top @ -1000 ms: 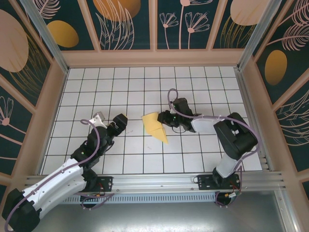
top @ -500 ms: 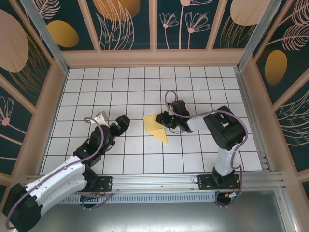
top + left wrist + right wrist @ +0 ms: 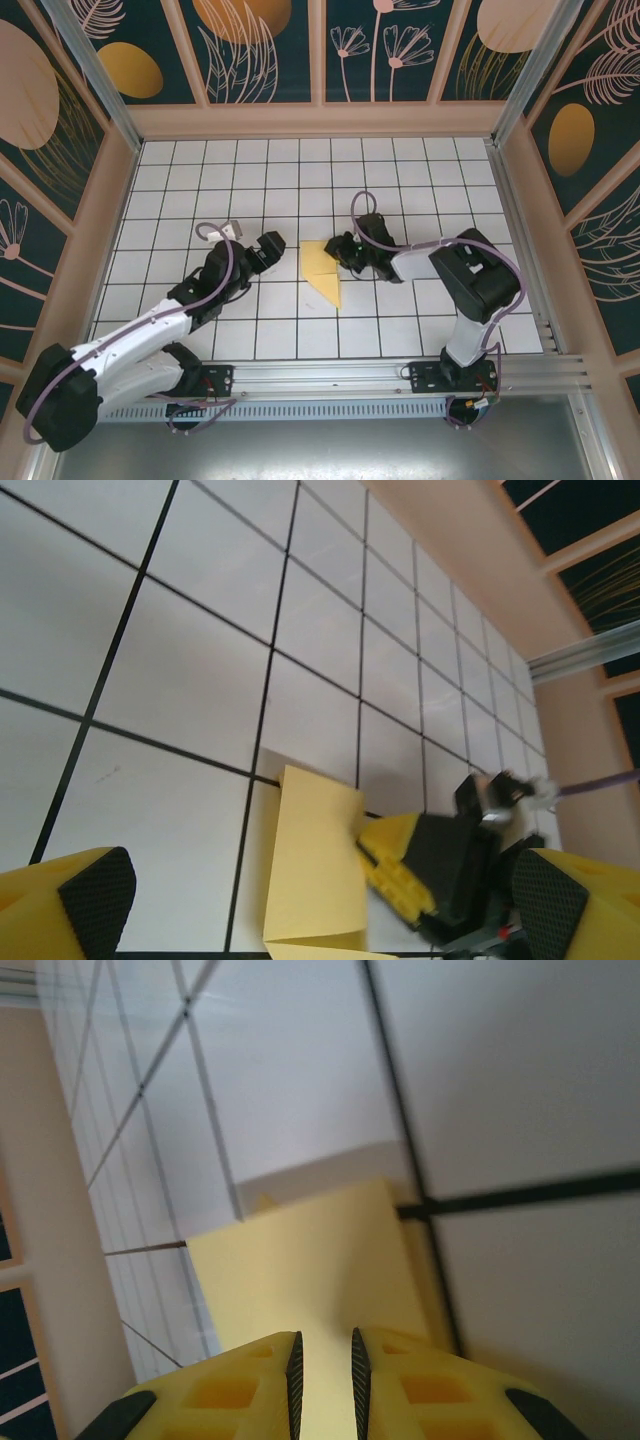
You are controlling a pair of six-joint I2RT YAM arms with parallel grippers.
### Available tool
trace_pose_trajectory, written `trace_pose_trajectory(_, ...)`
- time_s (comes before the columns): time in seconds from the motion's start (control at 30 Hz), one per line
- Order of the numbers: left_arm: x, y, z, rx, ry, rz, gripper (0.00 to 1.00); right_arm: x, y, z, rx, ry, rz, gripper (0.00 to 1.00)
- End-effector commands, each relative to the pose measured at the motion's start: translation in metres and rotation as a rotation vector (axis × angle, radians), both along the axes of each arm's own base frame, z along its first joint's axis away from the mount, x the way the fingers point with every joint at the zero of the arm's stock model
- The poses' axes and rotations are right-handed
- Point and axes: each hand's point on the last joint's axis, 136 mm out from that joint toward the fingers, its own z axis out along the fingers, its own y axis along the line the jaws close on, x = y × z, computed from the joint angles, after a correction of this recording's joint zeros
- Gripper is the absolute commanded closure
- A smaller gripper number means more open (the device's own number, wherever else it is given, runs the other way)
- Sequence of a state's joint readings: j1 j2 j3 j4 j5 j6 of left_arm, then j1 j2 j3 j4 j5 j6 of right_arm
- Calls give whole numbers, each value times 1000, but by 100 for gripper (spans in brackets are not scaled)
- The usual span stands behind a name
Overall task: Fold a paper plane with a square sheet of paper (pick it up from the middle)
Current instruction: Rotate the paper at the center of the table.
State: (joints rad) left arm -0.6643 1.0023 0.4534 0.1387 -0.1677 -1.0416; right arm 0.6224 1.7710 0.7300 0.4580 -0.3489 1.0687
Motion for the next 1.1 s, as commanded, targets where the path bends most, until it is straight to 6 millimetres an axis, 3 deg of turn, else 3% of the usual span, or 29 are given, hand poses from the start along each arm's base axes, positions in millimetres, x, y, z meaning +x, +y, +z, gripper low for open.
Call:
trace_pose_trajectory(0.0, 14, -9, 16, -15, -33, -12, 1, 13, 4, 37, -24, -84, 42, 77)
trace_pose_trajectory(0.13, 20, -16, 14, 6, -11, -38, 1, 14, 0, 54, -61, -139, 74, 76)
trace_pose_trajectory(0.4, 19, -15, 6, -37, 4, -17, 1, -7, -4, 75, -27, -210, 151, 77)
trace_pose_trajectory(0.57, 20, -25, 8, -107, 16, -42, 1, -29, 1, 82, 1, -235, 265, 86)
trace_pose_trajectory(0.8, 17, -32, -9, -157, 75, -46, 1, -51, 1, 63, -14, -204, 361, 88)
trace_pose_trajectory(1.07, 28, -46, -19, -130, 118, -73, 5, -60, 8, 40, -23, -146, 436, 89)
